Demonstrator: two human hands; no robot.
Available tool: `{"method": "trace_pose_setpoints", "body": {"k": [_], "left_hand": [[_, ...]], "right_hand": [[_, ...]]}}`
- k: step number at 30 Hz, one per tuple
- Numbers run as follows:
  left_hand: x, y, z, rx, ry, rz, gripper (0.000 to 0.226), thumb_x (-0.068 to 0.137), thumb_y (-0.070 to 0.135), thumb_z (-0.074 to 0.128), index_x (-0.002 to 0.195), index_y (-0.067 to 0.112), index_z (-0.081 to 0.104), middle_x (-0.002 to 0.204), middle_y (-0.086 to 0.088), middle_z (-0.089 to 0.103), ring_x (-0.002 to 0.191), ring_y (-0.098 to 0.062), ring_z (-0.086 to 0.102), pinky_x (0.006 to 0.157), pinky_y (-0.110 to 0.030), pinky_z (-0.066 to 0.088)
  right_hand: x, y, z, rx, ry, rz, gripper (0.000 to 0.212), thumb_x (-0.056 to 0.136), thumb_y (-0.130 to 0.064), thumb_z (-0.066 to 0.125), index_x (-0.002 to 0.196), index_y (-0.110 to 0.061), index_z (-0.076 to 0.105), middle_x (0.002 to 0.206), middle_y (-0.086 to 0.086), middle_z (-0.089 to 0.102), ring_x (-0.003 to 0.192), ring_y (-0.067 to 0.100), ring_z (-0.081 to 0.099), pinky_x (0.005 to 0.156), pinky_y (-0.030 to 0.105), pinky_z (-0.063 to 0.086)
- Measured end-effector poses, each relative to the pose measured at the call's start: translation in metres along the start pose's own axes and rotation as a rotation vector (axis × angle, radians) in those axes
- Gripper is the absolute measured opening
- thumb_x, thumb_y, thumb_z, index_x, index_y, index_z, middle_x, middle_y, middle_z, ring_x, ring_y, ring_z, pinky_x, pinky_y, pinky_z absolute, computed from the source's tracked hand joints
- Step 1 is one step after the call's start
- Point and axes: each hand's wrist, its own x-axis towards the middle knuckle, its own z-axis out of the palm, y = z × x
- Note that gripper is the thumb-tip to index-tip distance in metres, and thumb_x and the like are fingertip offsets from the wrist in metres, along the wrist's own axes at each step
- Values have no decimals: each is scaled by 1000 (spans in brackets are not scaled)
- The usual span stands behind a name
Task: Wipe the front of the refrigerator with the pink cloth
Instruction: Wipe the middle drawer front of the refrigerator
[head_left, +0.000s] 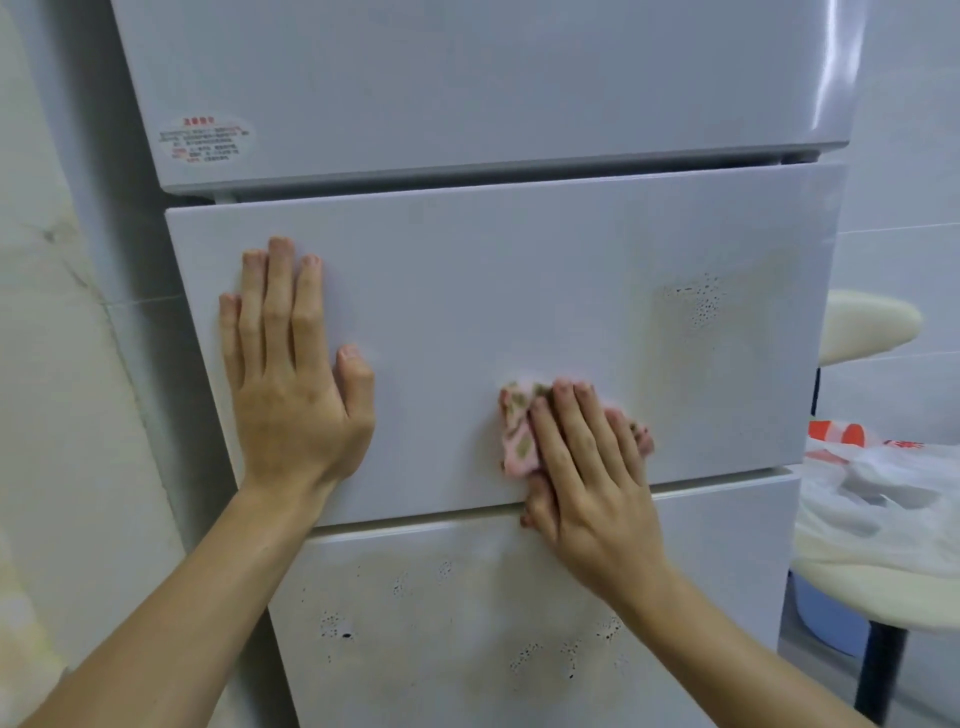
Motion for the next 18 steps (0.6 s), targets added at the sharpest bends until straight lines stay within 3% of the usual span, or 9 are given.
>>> {"method": "trace_pose_setpoints", "body": {"k": [6, 13, 18], "left_hand": [[1, 4, -1, -14, -28, -19, 68, 98, 21, 43, 161, 1, 29, 171, -19, 22, 161, -35, 15, 131, -55, 10], [6, 23, 4, -72, -38, 58, 64, 98, 23, 43, 160, 8, 37, 170, -17, 25, 160, -36, 16, 131, -54, 9], [6, 42, 12, -65, -36, 86, 60, 102, 25, 42, 159, 9, 39, 169, -18, 28, 159, -37, 20, 130, -56, 12]], "right_hand": [[32, 19, -10, 5, -16, -37, 56, 110, -25, 38, 162, -6, 31, 171, 13, 23, 161, 29, 20, 132, 46, 14], [156, 61, -26, 55, 173, 245, 55, 113, -29, 34, 162, -3, 31, 171, 17, 26, 160, 31, 21, 132, 46, 11], [107, 51, -20, 49, 171, 276, 56, 112, -27, 34, 162, -3, 31, 171, 16, 25, 161, 31, 19, 132, 48, 12]]}}
